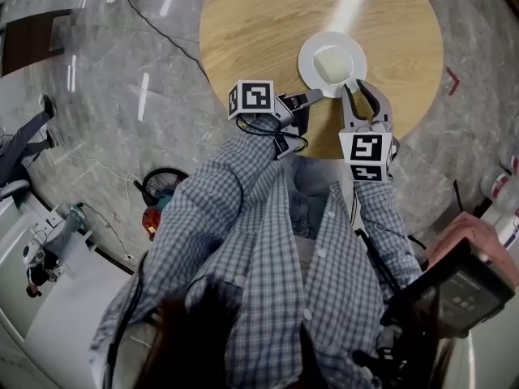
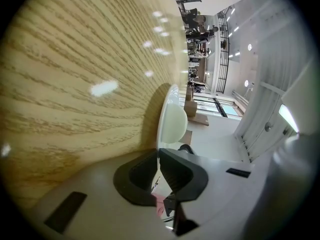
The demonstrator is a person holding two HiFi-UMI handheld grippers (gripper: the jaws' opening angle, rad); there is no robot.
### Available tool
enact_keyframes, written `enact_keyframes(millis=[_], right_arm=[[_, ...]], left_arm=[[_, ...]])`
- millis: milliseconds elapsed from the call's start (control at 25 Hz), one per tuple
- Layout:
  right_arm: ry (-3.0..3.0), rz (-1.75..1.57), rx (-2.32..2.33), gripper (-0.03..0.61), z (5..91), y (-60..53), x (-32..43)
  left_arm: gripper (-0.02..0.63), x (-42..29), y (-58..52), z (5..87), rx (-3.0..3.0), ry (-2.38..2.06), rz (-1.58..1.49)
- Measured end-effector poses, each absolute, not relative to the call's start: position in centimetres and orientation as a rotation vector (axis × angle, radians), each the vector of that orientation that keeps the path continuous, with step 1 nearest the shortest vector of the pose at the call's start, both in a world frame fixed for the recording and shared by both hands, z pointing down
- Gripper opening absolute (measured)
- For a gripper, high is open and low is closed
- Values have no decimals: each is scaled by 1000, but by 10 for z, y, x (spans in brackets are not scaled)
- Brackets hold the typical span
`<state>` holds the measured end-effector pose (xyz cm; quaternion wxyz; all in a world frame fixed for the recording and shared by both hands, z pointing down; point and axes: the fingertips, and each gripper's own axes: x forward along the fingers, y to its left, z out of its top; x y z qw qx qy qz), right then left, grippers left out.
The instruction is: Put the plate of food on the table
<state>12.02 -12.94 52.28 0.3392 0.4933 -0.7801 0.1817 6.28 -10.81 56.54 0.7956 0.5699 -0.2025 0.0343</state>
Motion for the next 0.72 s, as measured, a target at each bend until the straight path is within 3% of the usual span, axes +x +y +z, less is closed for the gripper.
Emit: enact_keyframes(millis=[200,520,600,720], right_arm=[[-2009,60,840,104,529,-95,85],[-1842,-232,586,101,558,-81,76],[-1794,-319,559,32,559,-84,76],[-1764,-362,539,26,559,-85,77]], left_arm=[[23,62,-108,565,1224,-439,73],[23,62,-109,566,1229,-428,82],[23,62,-108,566,1226,-430,81],[23,62,-109,566,1216,-434,68]])
